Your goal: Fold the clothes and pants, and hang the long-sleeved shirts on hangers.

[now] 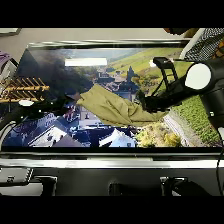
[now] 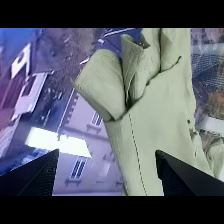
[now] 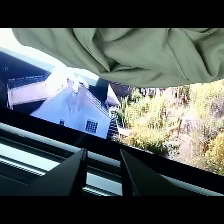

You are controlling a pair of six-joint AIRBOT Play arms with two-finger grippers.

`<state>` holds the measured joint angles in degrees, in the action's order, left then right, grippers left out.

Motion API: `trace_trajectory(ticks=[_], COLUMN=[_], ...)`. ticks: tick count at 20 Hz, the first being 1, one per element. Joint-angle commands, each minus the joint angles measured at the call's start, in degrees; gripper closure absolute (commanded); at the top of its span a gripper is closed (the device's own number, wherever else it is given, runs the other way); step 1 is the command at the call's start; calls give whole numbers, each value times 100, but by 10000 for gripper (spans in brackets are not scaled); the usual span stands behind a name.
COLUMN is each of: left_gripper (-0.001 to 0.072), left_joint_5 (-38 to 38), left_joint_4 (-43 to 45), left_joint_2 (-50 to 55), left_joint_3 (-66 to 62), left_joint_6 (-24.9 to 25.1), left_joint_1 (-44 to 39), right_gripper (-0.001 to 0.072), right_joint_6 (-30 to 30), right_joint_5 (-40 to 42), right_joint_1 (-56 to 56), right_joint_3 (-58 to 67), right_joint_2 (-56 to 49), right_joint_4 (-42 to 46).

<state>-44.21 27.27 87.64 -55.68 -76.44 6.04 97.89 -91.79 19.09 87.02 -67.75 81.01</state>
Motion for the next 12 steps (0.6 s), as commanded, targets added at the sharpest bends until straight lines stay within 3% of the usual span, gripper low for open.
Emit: trace_trajectory(ticks=[1,2,4,8,9,12], left_gripper=[59,118,121,121,178,692], left_joint_5=[345,466,531,662,662,614], left_joint_4=[-289,-289,-289,-289,-289,-289], left_joint_2=[546,625,791,1043,1093,1139], left_joint_3=[-350,-435,-579,-640,-651,-667], left_joint_6=[72,-15,-70,-302,-361,-363], left_joint_1=[-345,-411,-501,-625,-640,-636], right_gripper=[441,426,320,236,234,234], right_joint_6=[205,262,557,997,1014,1196], right_joint_5=[127,140,254,603,658,896], right_joint_1=[4,4,4,4,4,4], right_joint_3=[-2,-2,-2,-2,-2,-2], right_joint_2=[2,2,2,2,2,2], right_joint_4=[2,15,26,20,17,46])
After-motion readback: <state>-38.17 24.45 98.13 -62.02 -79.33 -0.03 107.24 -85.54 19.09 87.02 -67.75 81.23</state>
